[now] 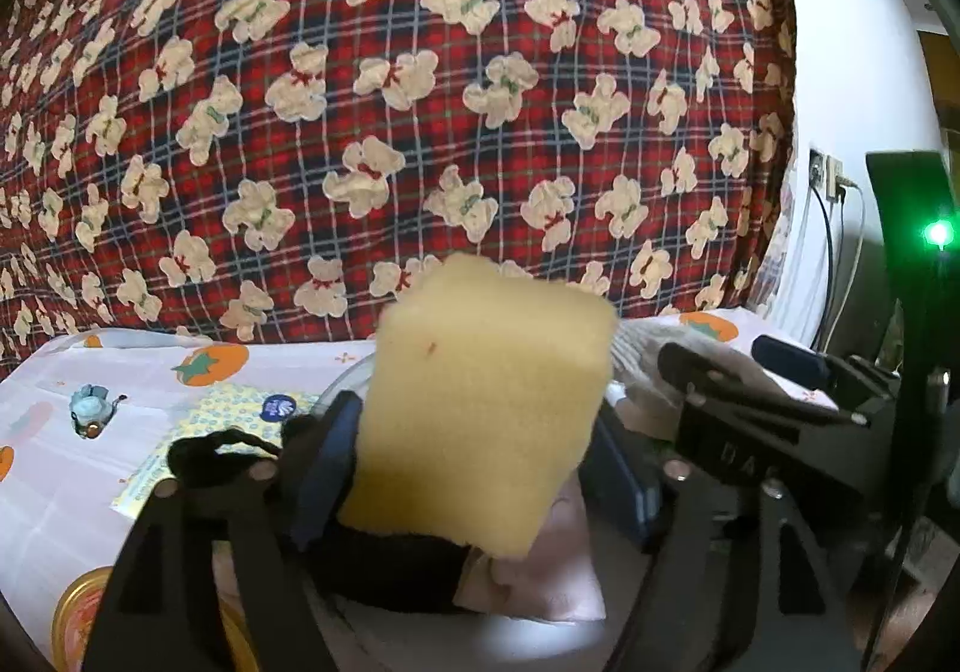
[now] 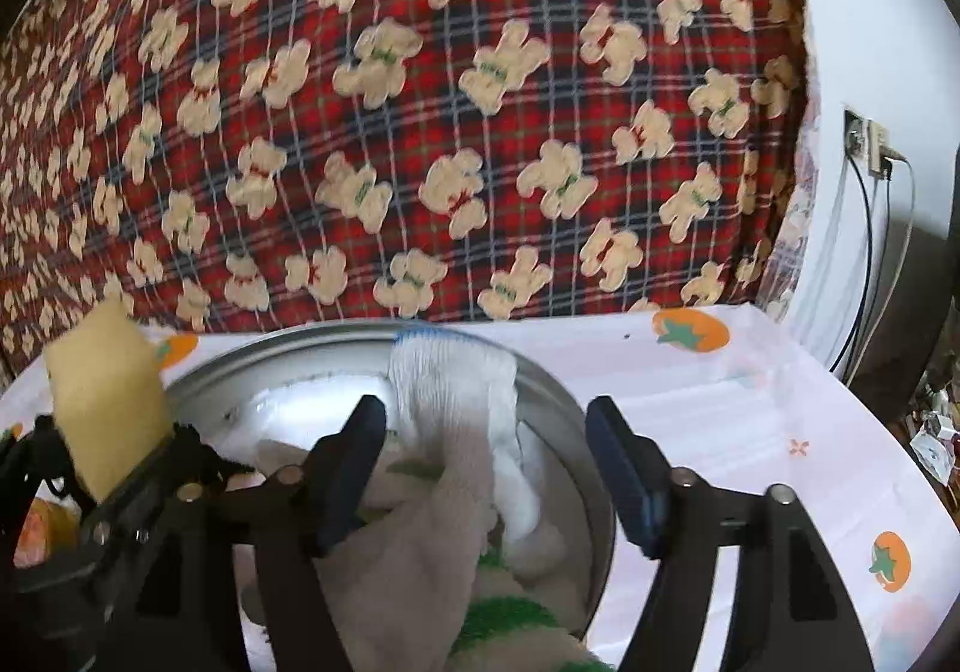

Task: Organize soft objects
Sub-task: 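Lower the glove into the tin with the right tool while the left lowers the sponge, then open both tools to release the items and raise them from the tin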

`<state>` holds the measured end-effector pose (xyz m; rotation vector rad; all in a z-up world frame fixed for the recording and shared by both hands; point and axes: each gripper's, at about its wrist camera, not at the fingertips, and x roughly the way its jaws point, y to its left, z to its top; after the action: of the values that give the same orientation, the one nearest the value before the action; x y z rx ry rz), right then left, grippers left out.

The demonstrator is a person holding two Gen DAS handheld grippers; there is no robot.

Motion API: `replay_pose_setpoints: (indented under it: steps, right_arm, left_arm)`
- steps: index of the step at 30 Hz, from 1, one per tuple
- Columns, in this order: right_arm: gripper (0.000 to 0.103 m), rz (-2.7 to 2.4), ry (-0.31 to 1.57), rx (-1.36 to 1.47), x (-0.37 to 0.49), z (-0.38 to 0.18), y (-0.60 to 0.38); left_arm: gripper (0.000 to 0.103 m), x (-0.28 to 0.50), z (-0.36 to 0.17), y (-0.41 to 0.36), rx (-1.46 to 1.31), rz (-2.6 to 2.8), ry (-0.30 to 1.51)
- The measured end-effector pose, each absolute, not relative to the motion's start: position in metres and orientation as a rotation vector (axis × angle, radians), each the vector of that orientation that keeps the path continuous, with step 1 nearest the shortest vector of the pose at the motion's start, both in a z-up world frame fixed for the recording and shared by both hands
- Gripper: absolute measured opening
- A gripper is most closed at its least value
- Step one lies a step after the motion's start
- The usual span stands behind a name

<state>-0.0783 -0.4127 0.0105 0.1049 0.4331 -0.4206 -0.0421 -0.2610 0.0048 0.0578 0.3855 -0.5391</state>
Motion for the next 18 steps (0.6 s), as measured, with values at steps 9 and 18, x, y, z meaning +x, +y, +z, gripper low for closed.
replay_pose_setpoints:
  steps: [9, 18]
  right_arm:
    - [0.077, -0.398, 0.409, 0.104, -0.084, 0.012, -0.408]
    - [0.078, -0.444, 0.308, 0.010, -0.098, 0.019, -0.386]
  left_arm:
    - [0.103, -0.053, 0.019, -0.238, -0.028, -0.466, 0.302]
    - [0.103, -0.058, 0.021, -0.221, -0.054, -0.422, 0.259]
